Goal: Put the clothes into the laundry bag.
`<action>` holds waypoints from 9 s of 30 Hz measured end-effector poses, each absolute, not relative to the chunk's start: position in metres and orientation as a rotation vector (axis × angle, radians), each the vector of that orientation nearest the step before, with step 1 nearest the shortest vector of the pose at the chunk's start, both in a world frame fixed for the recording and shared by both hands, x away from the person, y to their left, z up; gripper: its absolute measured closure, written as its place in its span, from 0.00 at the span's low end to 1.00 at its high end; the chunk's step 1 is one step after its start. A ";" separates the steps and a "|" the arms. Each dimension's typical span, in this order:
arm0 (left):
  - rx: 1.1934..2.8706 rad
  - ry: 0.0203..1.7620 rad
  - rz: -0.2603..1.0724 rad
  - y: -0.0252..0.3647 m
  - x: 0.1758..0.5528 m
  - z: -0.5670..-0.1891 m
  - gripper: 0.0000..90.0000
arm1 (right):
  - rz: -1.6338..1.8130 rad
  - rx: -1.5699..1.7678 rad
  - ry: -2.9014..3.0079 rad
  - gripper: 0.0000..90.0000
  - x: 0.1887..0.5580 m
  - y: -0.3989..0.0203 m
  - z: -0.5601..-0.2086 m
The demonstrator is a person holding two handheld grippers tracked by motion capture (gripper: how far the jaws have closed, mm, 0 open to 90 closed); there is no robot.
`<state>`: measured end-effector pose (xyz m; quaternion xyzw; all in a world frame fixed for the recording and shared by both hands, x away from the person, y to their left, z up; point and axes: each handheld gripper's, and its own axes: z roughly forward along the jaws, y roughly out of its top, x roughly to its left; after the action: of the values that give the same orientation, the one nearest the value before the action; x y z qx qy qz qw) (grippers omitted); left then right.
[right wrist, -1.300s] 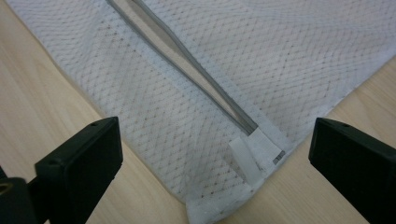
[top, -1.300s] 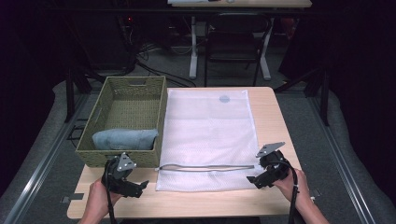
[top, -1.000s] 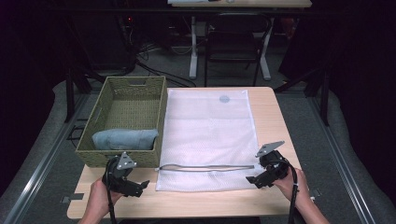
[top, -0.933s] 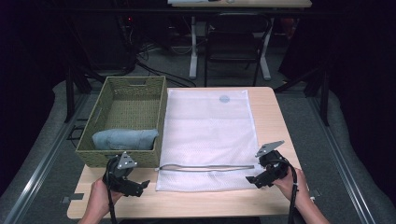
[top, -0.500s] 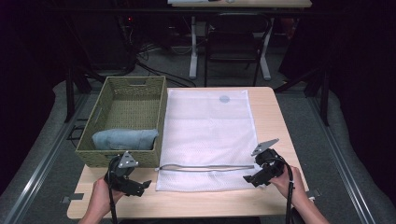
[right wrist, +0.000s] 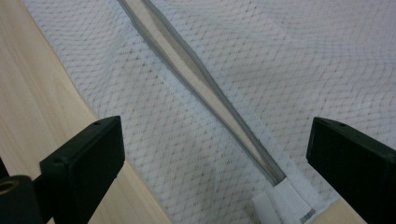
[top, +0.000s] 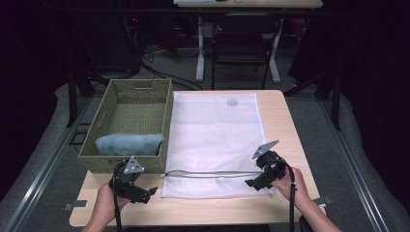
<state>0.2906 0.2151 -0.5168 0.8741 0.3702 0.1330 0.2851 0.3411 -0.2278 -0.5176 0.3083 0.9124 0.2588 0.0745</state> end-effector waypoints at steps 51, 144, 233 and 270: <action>2.362 0.976 0.347 0.213 0.292 -0.519 0.00 | 0.590 0.772 2.892 0.22 0.409 -0.142 -0.558; 2.407 0.713 0.304 0.229 0.290 -0.472 0.00 | 0.847 0.799 2.722 0.99 0.406 -0.164 -0.516; 2.852 0.598 0.120 0.231 0.442 -0.452 0.30 | 0.814 0.807 2.712 0.99 0.406 -0.164 -0.518; 2.835 0.625 0.058 0.233 0.447 -0.459 0.56 | 0.818 0.773 2.706 0.99 0.404 -0.163 -0.516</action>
<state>0.4472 0.2334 -0.4590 0.9694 0.2137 0.0199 0.1188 0.4040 -0.1631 -0.5162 0.2622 0.9182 0.2777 0.1050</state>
